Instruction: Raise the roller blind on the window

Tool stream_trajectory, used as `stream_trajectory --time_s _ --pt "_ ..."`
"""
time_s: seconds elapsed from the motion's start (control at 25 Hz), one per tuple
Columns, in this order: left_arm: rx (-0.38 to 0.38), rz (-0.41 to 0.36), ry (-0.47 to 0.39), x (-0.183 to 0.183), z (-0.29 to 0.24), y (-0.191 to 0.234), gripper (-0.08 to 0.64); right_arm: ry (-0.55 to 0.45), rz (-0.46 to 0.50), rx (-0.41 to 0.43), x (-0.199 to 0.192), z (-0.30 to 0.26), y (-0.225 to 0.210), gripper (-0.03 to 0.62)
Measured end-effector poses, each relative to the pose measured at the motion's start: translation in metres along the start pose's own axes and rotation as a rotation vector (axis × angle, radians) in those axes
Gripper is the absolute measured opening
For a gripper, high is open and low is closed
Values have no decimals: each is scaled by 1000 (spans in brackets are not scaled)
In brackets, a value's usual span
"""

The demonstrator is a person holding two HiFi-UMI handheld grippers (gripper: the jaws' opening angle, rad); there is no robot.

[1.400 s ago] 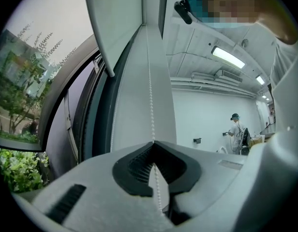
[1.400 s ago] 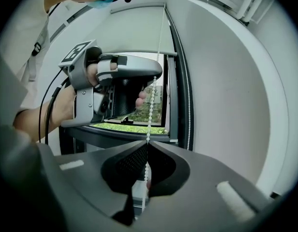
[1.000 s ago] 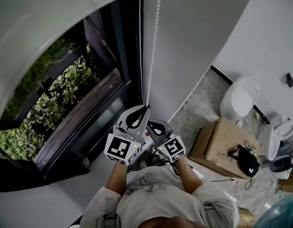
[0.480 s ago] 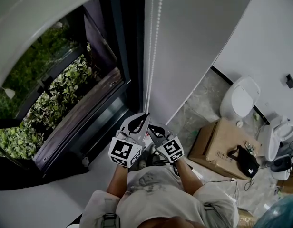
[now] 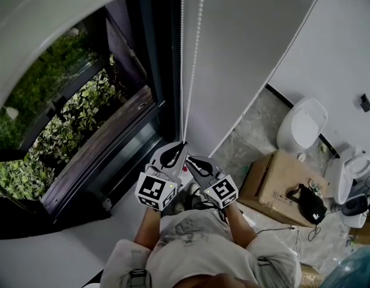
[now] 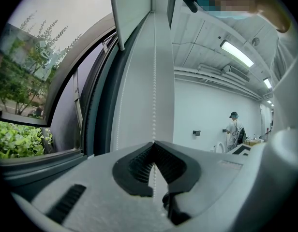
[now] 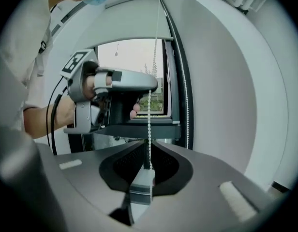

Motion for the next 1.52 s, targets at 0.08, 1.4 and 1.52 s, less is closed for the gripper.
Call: stream_trajectory --time_s 0.08,1.4,1.52 --pt "-1 -3 -1 0 -1 0 11 -40 -19 6 16 6 -3 60" --pt "-21 -5 4 -1 -15 -13 11 -448 66 77 239 10 -37 38" --pt "-20 -3 -1 -1 -15 -12 11 -446 57 55 238 9 -38 23"
Point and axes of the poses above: the fingertips, and each gripper's own axes: z backward along the fingers, y to its left, x out of its top, the point moved 5 cm from there along z, backward along the fingers, and after that the axes turned 11 degrees about -x, right-handed, at the moved point
